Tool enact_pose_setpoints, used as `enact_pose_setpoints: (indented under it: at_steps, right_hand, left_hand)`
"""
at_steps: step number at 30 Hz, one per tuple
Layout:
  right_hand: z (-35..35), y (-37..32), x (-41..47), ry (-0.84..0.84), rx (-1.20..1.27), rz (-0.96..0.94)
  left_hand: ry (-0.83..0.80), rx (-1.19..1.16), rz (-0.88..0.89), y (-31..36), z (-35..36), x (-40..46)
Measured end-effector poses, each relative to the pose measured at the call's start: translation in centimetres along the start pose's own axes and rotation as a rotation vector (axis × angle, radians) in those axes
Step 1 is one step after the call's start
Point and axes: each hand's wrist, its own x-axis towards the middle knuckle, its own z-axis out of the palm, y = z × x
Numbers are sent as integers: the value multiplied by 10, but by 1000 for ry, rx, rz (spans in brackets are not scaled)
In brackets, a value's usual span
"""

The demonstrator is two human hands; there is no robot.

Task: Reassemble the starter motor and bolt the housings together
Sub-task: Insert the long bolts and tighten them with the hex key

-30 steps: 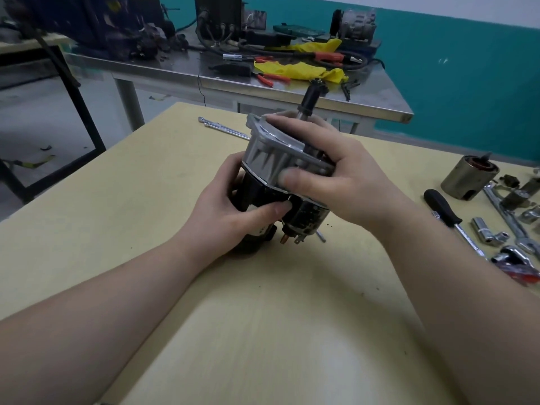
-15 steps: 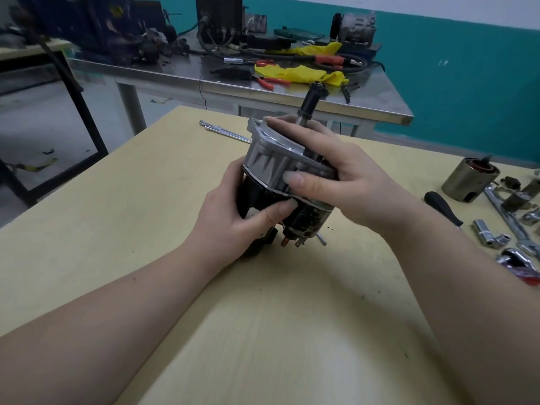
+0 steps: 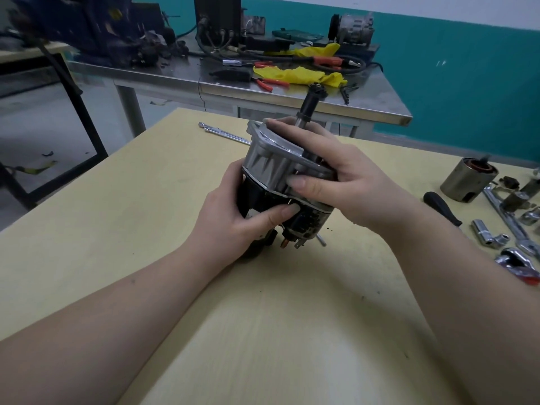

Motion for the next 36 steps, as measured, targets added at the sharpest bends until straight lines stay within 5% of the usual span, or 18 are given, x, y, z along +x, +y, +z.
enact_pose_setpoints:
  at_steps: [17,25,28,31,33,36]
  right_hand:
    - [5,1,3,63,17,32]
    - [-7,7,-2,-103,543,14]
    - [-11,17,2,103,703,86]
    - [-13,33,5,353,130,320]
    - [-3,41,4,88,-391,475]
    - [21,41,5,-188,-675,542]
  left_hand:
    - [22,-4,-13,4,1,0]
    - [121,-52,-10,20,6,5]
    - [170,-87,-19,16,7,-1]
    - [230,-121,39,15,5,-10]
    - [240,-143,71,15,2,-12]
    - [220,-154,106,14,0,-11]
